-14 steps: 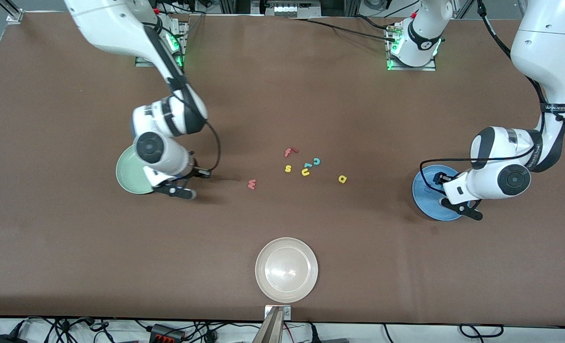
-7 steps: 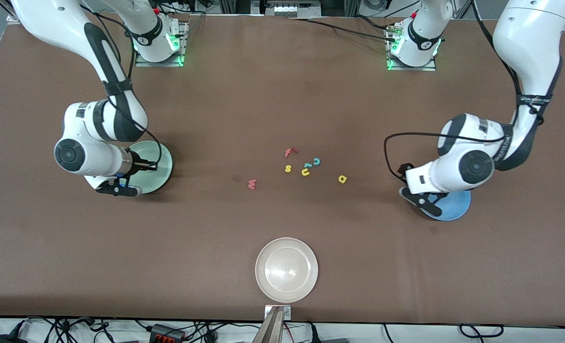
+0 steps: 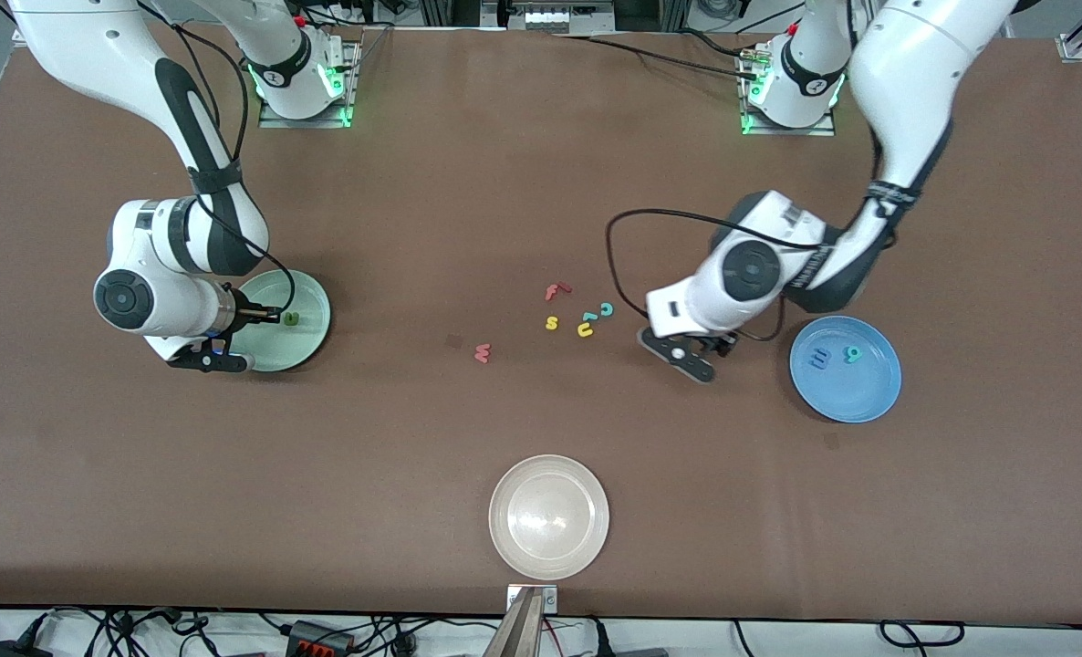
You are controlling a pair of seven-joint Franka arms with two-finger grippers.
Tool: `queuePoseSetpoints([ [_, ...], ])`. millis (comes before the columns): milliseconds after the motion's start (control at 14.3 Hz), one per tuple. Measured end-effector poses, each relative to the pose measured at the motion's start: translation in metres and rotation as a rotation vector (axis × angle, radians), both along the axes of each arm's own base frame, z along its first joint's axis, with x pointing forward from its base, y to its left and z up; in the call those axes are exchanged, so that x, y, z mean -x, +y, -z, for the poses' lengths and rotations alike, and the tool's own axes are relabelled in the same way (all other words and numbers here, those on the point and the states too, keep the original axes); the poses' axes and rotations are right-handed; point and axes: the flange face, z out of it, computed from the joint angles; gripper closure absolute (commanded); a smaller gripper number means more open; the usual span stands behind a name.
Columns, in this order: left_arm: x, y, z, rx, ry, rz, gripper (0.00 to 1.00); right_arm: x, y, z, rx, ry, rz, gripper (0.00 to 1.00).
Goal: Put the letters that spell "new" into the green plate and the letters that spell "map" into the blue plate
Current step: 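Grasp the yellow d with the left gripper while the right gripper reaches the pink w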
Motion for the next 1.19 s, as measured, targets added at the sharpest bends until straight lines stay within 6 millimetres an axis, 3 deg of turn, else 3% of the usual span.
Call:
queuePoseSetpoints([
  [70, 0.004, -0.010, 0.011, -0.009, -0.022, -0.022, 0.00, 0.001, -0.001, 0.008, 0.002, -0.002, 0.000, 0.89],
  [140, 0.007, -0.016, 0.024, -0.015, -0.040, -0.036, 0.00, 0.001, -0.005, 0.015, 0.003, -0.003, 0.000, 0.81],
  [279, 0.014, -0.022, 0.048, -0.037, -0.052, -0.053, 0.00, 0.002, -0.015, 0.024, 0.002, 0.000, 0.003, 0.00],
  [419, 0.017, -0.023, 0.063, -0.045, -0.042, -0.070, 0.00, 0.000, -0.022, 0.024, 0.001, -0.003, 0.011, 0.00],
  [488, 0.016, -0.021, 0.068, -0.042, -0.039, -0.076, 0.06, -0.002, -0.022, 0.021, 0.001, -0.011, 0.012, 0.00],
  [628, 0.013, -0.016, 0.073, -0.031, -0.045, -0.085, 0.57, -0.010, -0.016, 0.007, -0.006, -0.042, 0.003, 0.00],
  [767, 0.011, -0.014, 0.075, -0.029, -0.047, -0.090, 0.85, -0.018, 0.006, -0.011, -0.021, -0.078, -0.032, 0.00],
  [837, 0.011, -0.014, 0.074, -0.027, -0.049, -0.091, 0.97, -0.022, 0.026, -0.020, -0.031, -0.099, -0.063, 0.00],
  [1047, 0.008, -0.014, 0.069, -0.023, -0.060, -0.084, 0.99, -0.029, 0.109, -0.043, -0.059, -0.154, -0.195, 0.00],
  [1186, 0.001, -0.004, 0.066, -0.020, -0.065, -0.036, 0.99, -0.020, 0.173, -0.053, -0.077, -0.176, -0.286, 0.00],
])
